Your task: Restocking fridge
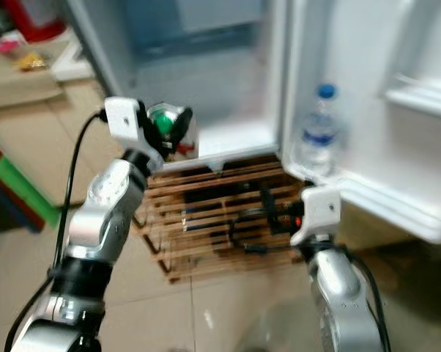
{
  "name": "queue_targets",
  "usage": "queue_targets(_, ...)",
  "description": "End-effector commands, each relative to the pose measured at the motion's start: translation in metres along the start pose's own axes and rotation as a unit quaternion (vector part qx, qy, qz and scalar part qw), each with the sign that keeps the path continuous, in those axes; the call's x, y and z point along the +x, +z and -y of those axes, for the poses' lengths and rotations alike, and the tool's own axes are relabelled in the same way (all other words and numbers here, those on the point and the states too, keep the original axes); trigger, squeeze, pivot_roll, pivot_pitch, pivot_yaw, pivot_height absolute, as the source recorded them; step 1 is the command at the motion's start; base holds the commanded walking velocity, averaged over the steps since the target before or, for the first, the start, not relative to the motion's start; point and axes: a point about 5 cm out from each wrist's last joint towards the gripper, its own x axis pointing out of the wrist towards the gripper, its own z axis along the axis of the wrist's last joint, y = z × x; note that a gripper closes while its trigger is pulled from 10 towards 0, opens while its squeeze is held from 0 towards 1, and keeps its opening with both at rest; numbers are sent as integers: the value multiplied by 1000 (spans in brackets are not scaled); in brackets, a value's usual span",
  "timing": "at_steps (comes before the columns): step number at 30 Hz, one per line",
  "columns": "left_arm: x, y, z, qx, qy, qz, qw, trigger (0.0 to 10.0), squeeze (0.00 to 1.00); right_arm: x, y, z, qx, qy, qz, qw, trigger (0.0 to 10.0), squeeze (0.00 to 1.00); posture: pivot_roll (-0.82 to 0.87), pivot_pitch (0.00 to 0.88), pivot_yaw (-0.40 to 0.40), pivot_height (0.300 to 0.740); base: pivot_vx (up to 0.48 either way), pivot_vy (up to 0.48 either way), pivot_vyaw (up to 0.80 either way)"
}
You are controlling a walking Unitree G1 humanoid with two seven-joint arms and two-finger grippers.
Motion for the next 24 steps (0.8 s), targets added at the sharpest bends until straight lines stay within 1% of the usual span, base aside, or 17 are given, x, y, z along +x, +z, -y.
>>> queue_targets(1, -1, 4, -9, 13, 16, 4, 1000, 10000, 0, 2, 2, -5, 0, 9, 3, 1000, 10000, 0, -182, 0, 116, 740, 0, 0, 638)
queue_targets(4, 0, 2, -7, 30, 10, -1, 999, 10000, 0, 3, 0, -4, 2, 7, 0, 1000, 10000, 0, -182, 0, 116, 740, 0, 0, 0)
queue_targets(6, 0, 2, -6, 33, 8, 1, 999, 10000, 0, 3, 0, -4, 1, 6, 0, 1000, 10000, 0, -182, 0, 116, 740, 0, 0, 0)
queue_targets(8, 1, 4, -2, 45, -7, 7, 999, 10000, 0, 4, 0, -4, -1, 6, 0, 1000, 10000, 0, -182, 0, 117, 740, 0, 0, 0)
queue_targets(9, 1, 5, 1, 47, -19, 12, 999, 10000, 0, 4, 0, -5, -1, 6, 1, 1000, 10000, 0, -182, 0, 117, 740, 398, 0, 0)
queue_targets(12, 2, 5, 2, 56, -28, 9, 998, 10000, 0, 5, 1, -6, -2, 6, 3, 1000, 10000, 0, -183, 0, 119, 740, 442, 0, 0)
queue_targets(19, 3, 6, 2, 51, -30, 13, 998, 10000, 0, 5, 1, -6, -4, 4, 5, 1000, 10000, 0, -184, 0, 120, 740, 465, 0, 0)
queue_targets(24, 3, 6, 1, 55, -30, 13, 998, 10000, 0, 6, 0, -7, -4, 7, 5, 1000, 10000, 0, -182, 0, 118, 740, 465, 0, 0)
